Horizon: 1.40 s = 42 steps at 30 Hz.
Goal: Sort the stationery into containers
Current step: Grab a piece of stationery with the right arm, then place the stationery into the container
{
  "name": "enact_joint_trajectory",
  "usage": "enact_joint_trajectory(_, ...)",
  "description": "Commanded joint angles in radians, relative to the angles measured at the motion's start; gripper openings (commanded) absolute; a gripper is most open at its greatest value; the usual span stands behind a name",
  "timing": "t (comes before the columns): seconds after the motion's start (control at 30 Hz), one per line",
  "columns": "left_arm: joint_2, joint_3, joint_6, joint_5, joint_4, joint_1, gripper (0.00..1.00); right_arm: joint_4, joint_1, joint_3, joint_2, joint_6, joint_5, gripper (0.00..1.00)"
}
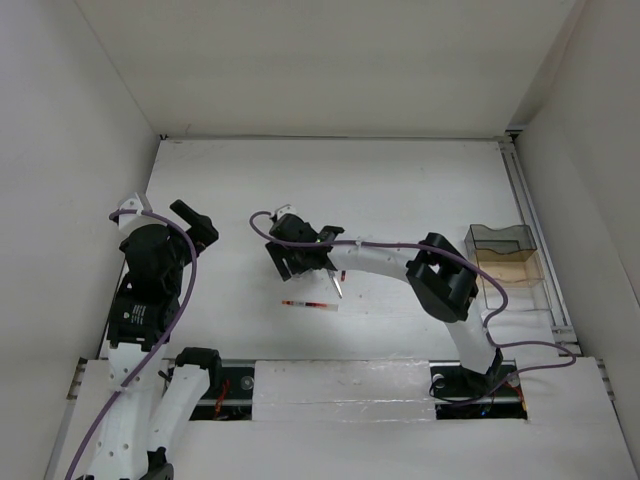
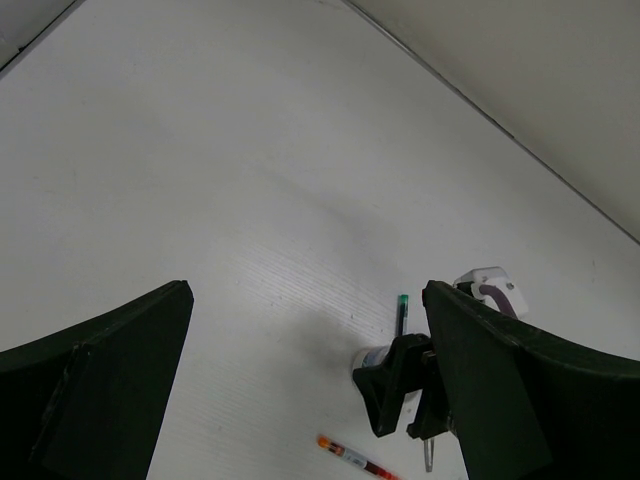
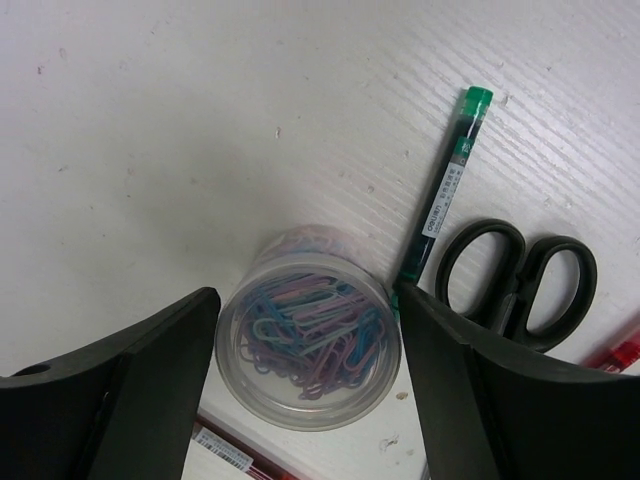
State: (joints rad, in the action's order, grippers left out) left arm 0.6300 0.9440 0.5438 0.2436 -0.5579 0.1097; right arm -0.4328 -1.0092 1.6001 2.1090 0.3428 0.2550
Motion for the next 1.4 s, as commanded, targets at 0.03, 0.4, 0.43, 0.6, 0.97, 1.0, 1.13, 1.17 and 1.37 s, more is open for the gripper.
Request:
enact_joint_trajectory(0.03, -0.010, -0.002, 0.001, -0.001, 0.036, -0.001, 1.00, 0.046, -0.003, 0.049, 0.014, -0.016, 0.020, 0.72)
enact_joint_trajectory(0.4, -0.001, -0.002, 0.001, -0.010, 0.036, -0.001, 1.00, 0.049, -0.003, 0.017, -0.030, 0.004, 0.020, 0.09)
enact_joint_trajectory(0.43, -0.001, -0.002, 0.001, -0.010, 0.036, -0.001, 1.00, 0.049, -0.003, 0.017, -0.053, 0.004, 0.020, 0.07)
enact_joint_trajectory(0.6, -0.001, -0.002, 0.001, -0.010, 0.036, -0.001, 1.00, 0.023, -0.003, 0.041, -0.121, 0.004, -0.009, 0.00)
enact_joint_trajectory(0.97, -0.010, -0.002, 0.001, -0.010, 0.036, -0.001, 1.00, -0.076, 0.105, 0.023, -0.326, 0.013, 0.024, 0.00)
enact_joint_trajectory(1.0, -0.010, -0.002, 0.001, -0.010, 0.036, -0.001, 1.00, -0.076, 0.135, 0.005, -0.369, 0.013, 0.024, 0.00)
enact_joint_trajectory(1.13, -0.021, -0.011, 0.001, -0.010, 0.036, -0.001, 1.00, -0.076, 0.335, -0.118, -0.504, 0.053, 0.015, 0.00)
enact_joint_trajectory(1.17, -0.030, -0.011, 0.001, -0.010, 0.036, -0.001, 1.00, -0.076, 0.380, -0.143, -0.529, 0.062, 0.015, 0.00)
enact_joint_trajectory(1.37, -0.041, -0.011, 0.001, -0.010, 0.046, -0.001, 1.00, -0.100, 0.688, -0.296, -0.679, 0.125, 0.110, 0.00)
